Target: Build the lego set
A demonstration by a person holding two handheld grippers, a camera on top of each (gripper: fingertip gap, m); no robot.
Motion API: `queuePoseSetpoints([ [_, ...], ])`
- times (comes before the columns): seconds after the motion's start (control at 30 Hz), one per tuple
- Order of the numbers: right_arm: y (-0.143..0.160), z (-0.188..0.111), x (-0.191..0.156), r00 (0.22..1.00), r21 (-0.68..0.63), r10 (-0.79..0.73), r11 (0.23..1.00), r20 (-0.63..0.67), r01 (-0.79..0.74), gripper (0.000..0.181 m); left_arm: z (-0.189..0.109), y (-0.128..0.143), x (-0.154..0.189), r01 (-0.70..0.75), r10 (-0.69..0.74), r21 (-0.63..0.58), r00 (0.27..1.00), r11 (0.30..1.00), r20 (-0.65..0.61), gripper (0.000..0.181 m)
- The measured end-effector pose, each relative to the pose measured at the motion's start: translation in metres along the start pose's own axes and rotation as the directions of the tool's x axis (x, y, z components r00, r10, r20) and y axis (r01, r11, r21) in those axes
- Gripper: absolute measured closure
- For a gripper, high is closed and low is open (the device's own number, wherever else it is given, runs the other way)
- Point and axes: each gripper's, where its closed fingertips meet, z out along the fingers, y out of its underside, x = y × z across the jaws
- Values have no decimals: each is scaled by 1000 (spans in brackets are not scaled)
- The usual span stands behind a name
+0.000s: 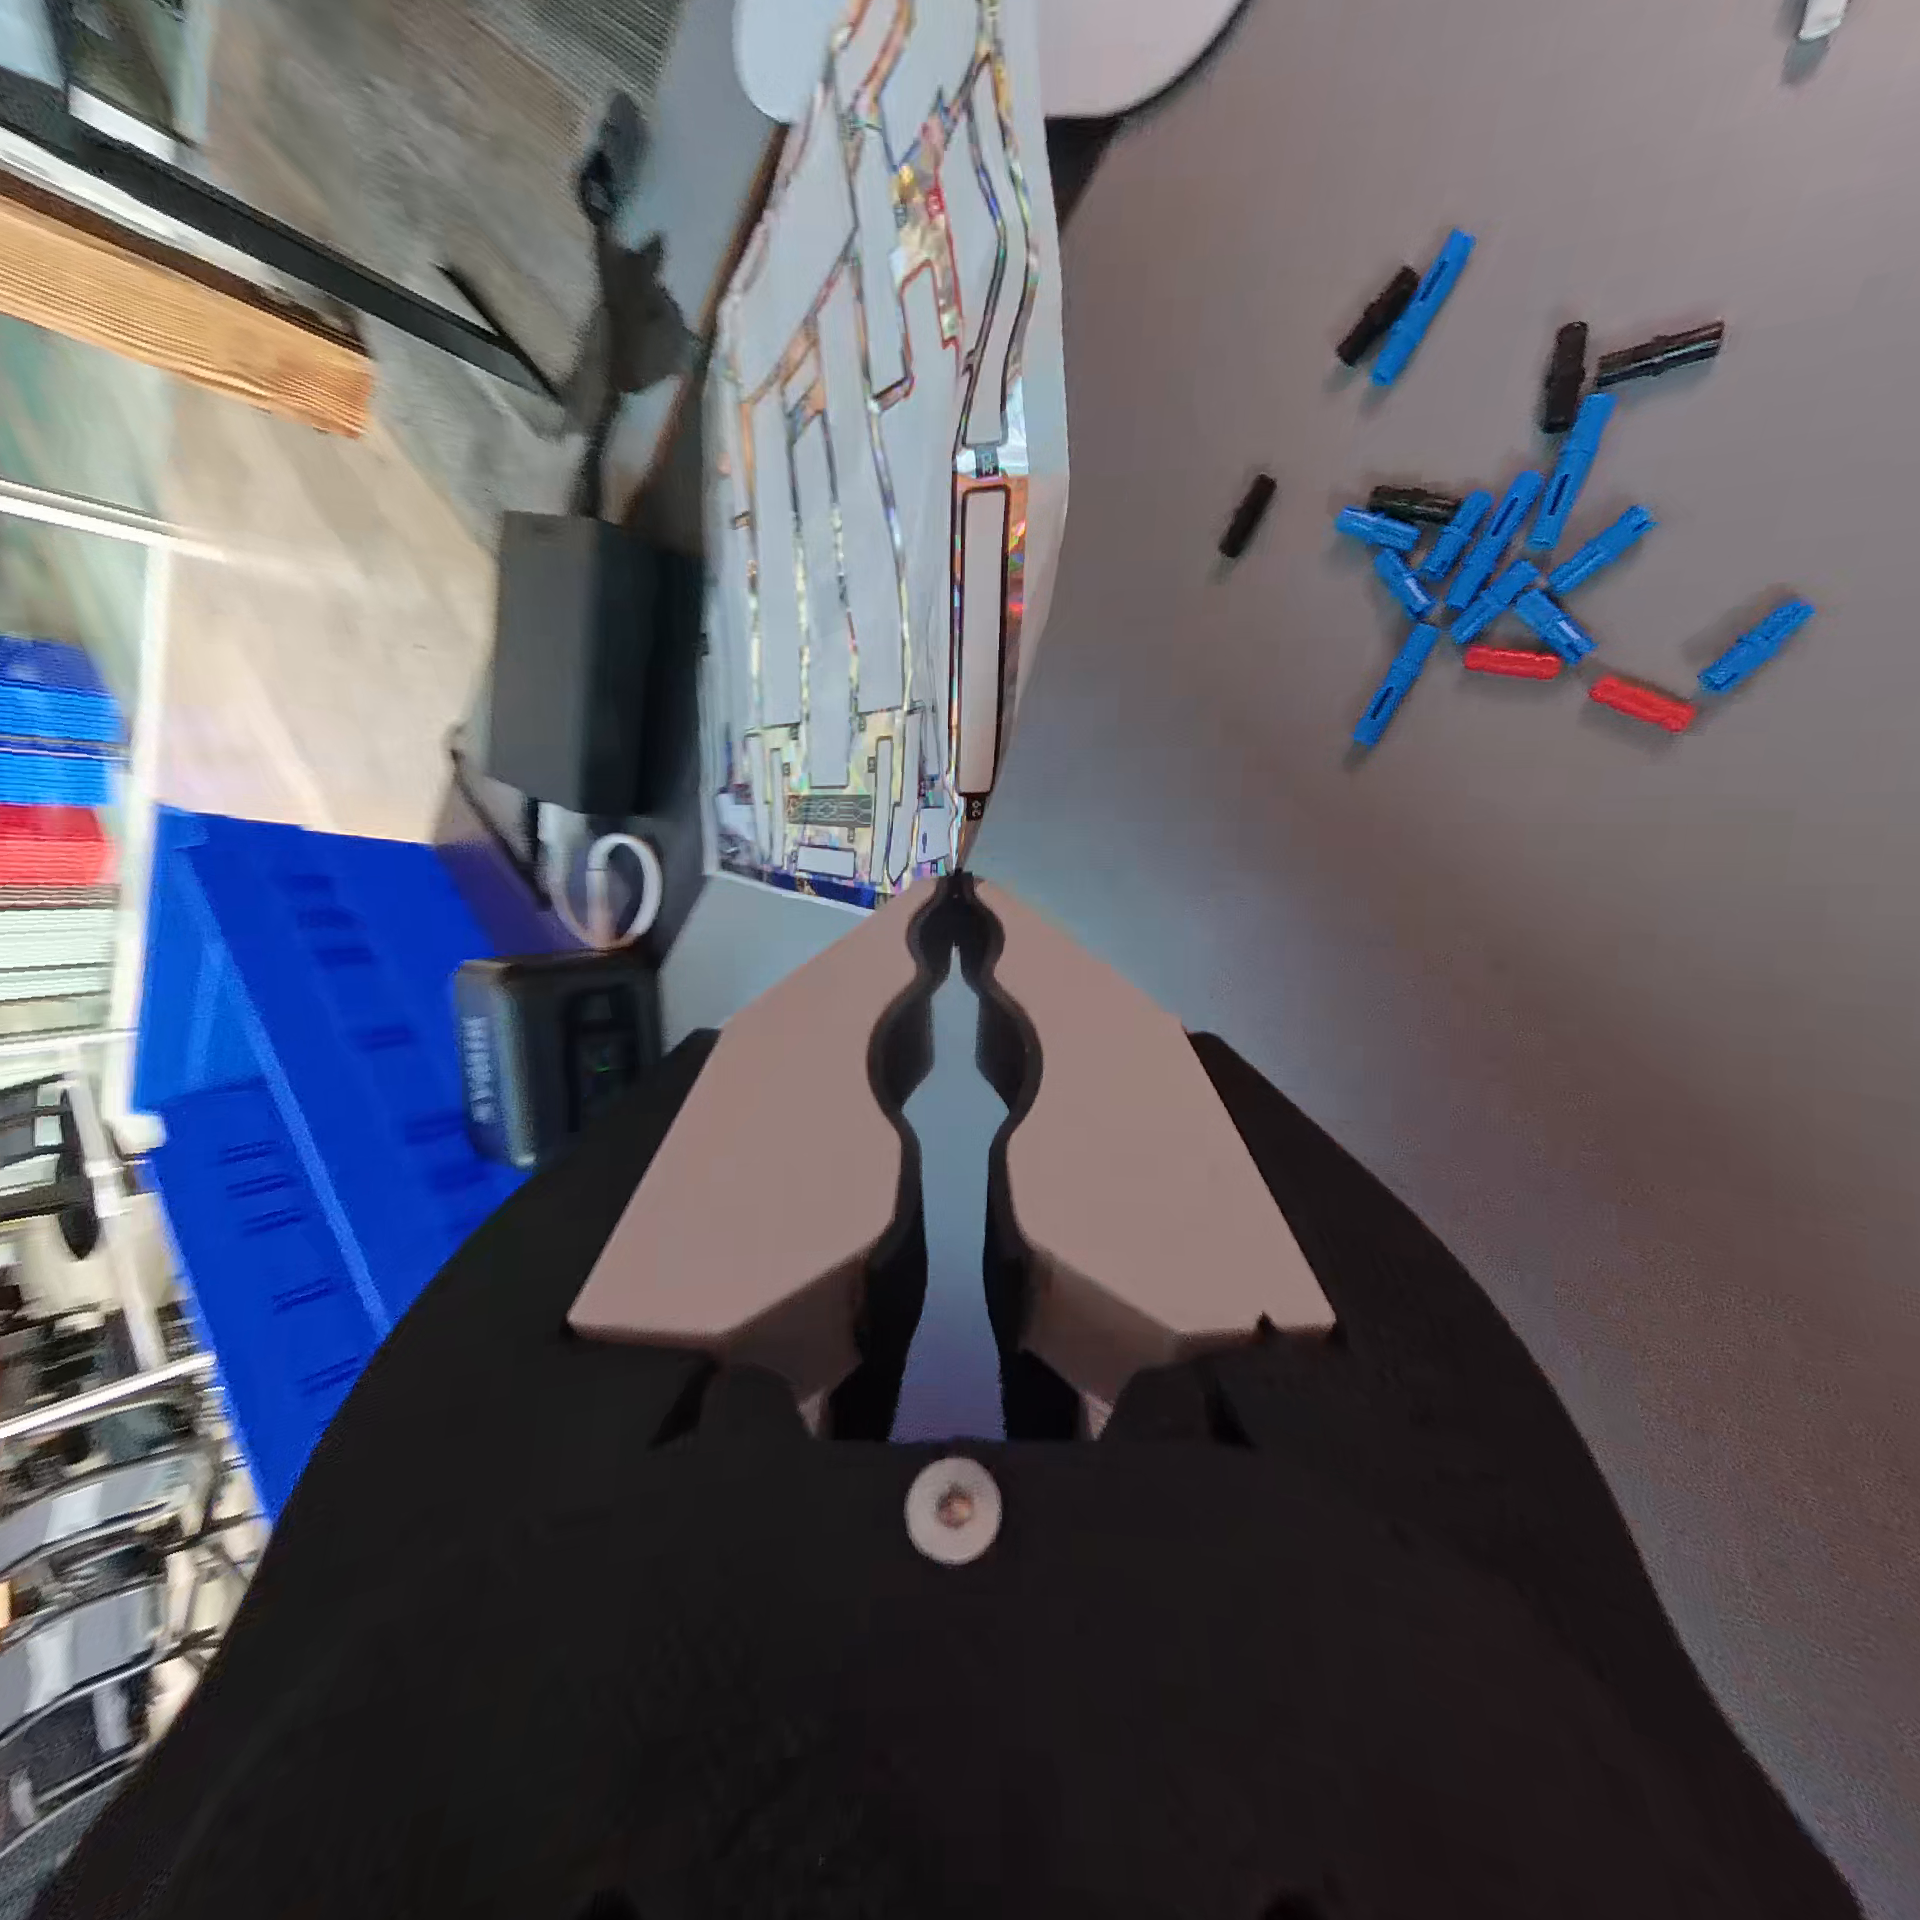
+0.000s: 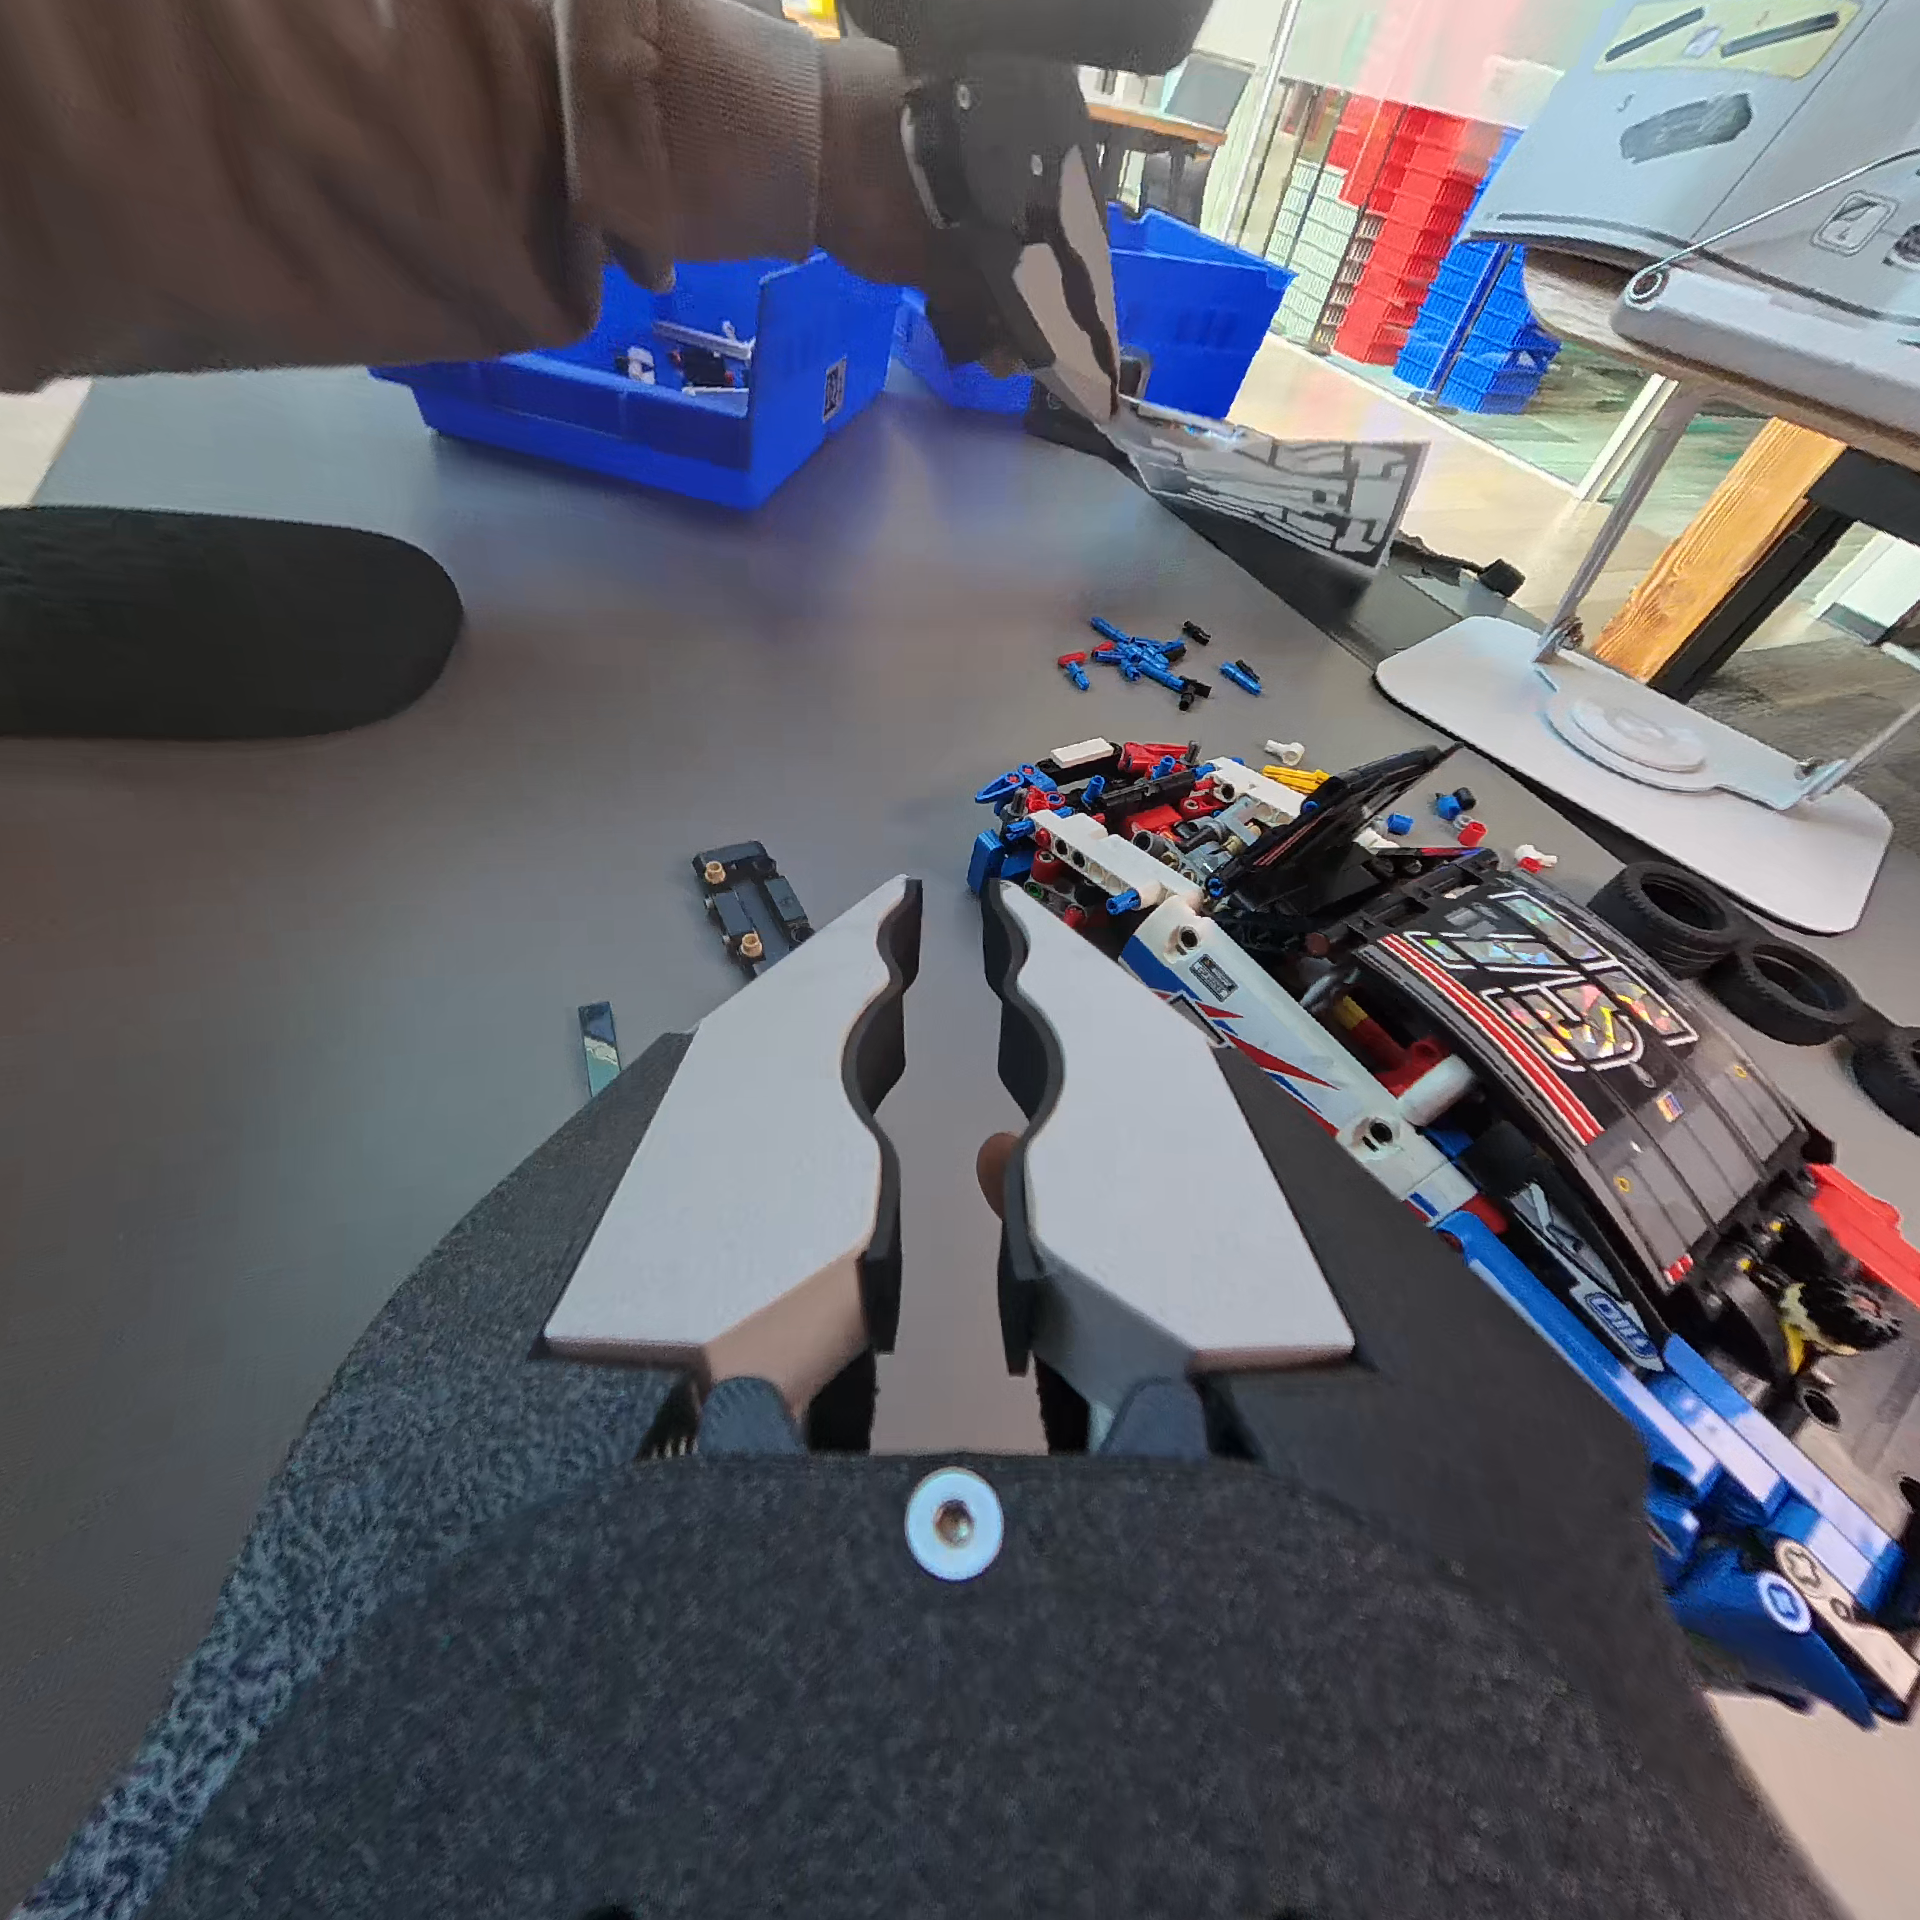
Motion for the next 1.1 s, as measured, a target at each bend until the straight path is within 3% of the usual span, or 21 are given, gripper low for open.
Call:
queuePoseSetpoints([
  [0.03,-2,0,1,999,15,35,999,3,-35,171,-14,-5,-8,-31,28,37,997,999,77,181],
  [0.13,-3,0,7,988,35,156,987,5,-156,165,-61,-21,-6,-143,101,149,960,978,261,181],
  [0.23,-6,3,13,944,69,330,942,17,-330,154,-108,-39,26,-315,190,241,882,918,431,181],
  [0.3,-15,3,14,866,116,492,858,89,-500,140,-129,-48,59,-417,235,283,829,864,507,181],
  [0.4,-28,-2,28,685,165,700,665,203,-728,124,-148,-60,115,-532,284,345,778,774,561,181],
  [0.5,-26,-2,33,567,130,783,554,254,-823,109,-163,-72,167,-630,328,400,728,665,602,181],
  [0.57,-31,-4,27,522,114,792,514,317,-850,114,-169,-77,190,-670,352,424,708,610,612,181],
  [0.6,-32,-4,23,505,97,793,504,342,-858,125,-171,-79,198,-686,363,432,698,586,617,181],
  [0.67,-32,-4,15,522,69,768,537,371,-840,170,-176,-81,212,-702,379,466,695,538,611,181],
  [0.7,-33,-5,13,540,78,750,556,382,-827,181,-177,-82,217,-695,382,491,708,525,595,181],
  [0.77,-43,-13,13,577,123,689,590,439,-798,181,-180,-82,223,-564,353,614,825,553,440,176],
  [0.83,-53,-27,18,621,180,620,623,480,-761,181,-198,-89,224,-202,233,785,970,585,76,164],
  [0.87,-57,-34,20,629,191,591,635,504,-749,181,-211,-94,220,33,160,818,975,575,-152,157],
  [0.9,-59,-39,22,635,198,571,643,521,-740,181,-223,-100,211,256,93,803,929,538,-358,151],
  [0.97,-61,-46,27,645,221,549,645,532,-731,181,-237,-109,184,593,8,684,753,424,-658,139],
  [1.03,-61,-48,25,633,209,542,645,553,-735,181,-235,-118,169,791,-6,493,531,362,-847,128],
  [1.1,-64,-49,18,616,200,524,644,588,-738,181,-223,-125,168,879,-3,308,332,364,-943,124],
])
